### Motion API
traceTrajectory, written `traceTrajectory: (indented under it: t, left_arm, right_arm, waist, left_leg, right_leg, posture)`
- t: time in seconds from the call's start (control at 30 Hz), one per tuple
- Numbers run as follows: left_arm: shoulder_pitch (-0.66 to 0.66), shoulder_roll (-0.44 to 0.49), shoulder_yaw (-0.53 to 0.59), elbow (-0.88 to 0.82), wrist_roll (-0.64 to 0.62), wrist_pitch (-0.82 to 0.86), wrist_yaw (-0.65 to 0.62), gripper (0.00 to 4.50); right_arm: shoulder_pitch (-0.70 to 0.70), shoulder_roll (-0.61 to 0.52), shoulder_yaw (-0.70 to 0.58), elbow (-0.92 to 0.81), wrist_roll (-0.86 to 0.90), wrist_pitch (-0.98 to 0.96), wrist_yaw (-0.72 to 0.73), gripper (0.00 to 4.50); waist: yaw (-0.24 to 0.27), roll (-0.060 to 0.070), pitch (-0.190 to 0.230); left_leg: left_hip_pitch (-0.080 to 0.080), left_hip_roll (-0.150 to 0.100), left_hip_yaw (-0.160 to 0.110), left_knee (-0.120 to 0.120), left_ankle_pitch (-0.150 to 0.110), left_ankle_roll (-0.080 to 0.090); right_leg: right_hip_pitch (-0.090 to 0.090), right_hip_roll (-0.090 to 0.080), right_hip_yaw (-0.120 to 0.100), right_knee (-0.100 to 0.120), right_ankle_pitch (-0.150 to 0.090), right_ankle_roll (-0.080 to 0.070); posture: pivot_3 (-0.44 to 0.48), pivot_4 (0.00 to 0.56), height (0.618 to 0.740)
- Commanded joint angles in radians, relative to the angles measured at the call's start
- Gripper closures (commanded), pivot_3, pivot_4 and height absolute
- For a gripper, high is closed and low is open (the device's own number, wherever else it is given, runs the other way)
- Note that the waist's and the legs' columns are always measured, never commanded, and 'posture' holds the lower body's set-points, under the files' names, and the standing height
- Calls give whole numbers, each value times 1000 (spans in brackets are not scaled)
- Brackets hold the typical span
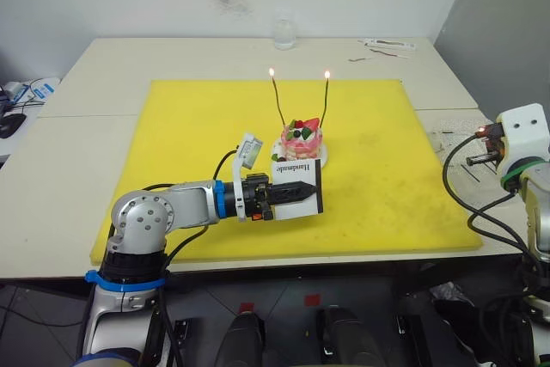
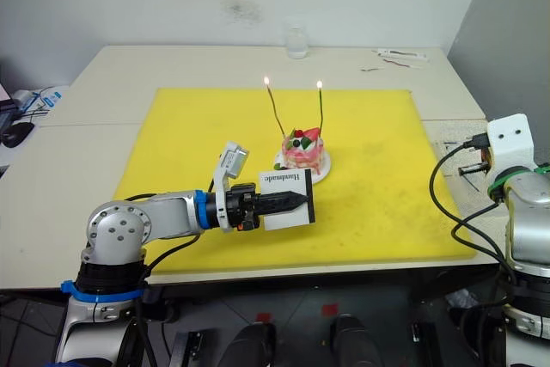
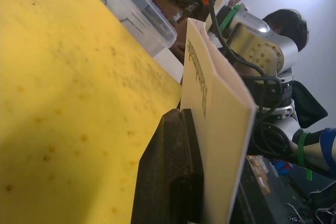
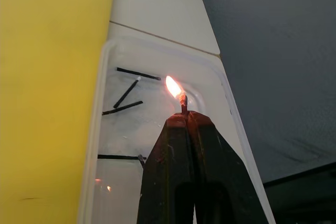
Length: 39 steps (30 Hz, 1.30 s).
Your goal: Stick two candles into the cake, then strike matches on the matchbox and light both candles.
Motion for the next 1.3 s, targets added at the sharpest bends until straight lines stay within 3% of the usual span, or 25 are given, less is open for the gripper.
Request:
traceTrajectory:
  t: [0.03, 0.17, 0.27, 0.53, 0.63, 0.97, 1.17, 1.3]
  left_arm:
    - [-1, -7, 3, -34, -4, -12, -4, 4500]
    - [5, -6, 7, -41, -7, -11, 0, 4500]
    - [10, -2, 12, -45, -10, -10, 5, 4500]
    - [11, -1, 13, -48, -13, -7, 9, 4500]
    - [8, 0, 12, -45, -11, -7, 8, 4500]
    - [-5, 1, 11, 0, 3, 2, 23, 4500]
    - [-6, -13, -60, 68, 114, 5, 60, 4500]
    - [-30, -88, -46, 155, 153, 16, 127, 4500]
  right_arm:
    - [-7, 4, -29, 20, 23, -15, -28, 4492]
    - [-6, 2, -41, 62, 39, -43, -48, 4492]
    - [-4, -6, -41, 75, 49, -77, -49, 3941]
    - [5, -14, -38, 73, 58, -114, -57, 963]
    - [6, -13, -42, 55, 63, -111, -60, 38]
    - [-43, -56, 76, -81, 133, -125, 76, 38]
    - [-57, -94, 187, -294, 406, -68, 387, 38]
    - [58, -204, 248, -425, 501, -134, 591, 38]
  waist:
    - [0, 0, 0]
    - [0, 0, 0]
    - [0, 0, 0]
    - [0, 0, 0]
    - [0, 0, 0]
    - [-1, 0, 0]
    - [-1, 0, 0]
    - [17, 0, 0]
  left_leg:
    - [0, 0, 0, 0, 0, 0]
    - [0, 0, 0, 0, 0, 0]
    - [0, 0, 0, 0, 0, 0]
    - [0, 0, 0, 0, 0, 0]
    - [0, 0, 0, 0, 0, 0]
    - [0, 0, 0, 0, 0, 0]
    - [0, 1, -1, 0, 0, 0]
    - [-1, -1, -3, 0, 0, 0]
  right_leg:
    - [0, 0, 0, 0, 0, 0]
    - [0, 0, 0, 0, 0, 0]
    - [0, 0, 0, 0, 0, 1]
    - [0, 0, 0, 0, 0, 0]
    - [0, 0, 0, 0, 0, 0]
    - [0, 0, 0, 0, 0, 0]
    - [0, 1, 0, 0, 1, 2]
    - [1, 0, -3, -2, 1, 2]
  posture:
    - [0, 150, 740]
    - [0, 150, 740]
    - [0, 150, 740]
    - [0, 150, 740]
    - [0, 150, 740]
    - [0, 150, 740]
    - [0, 150, 740]
    - [0, 150, 740]
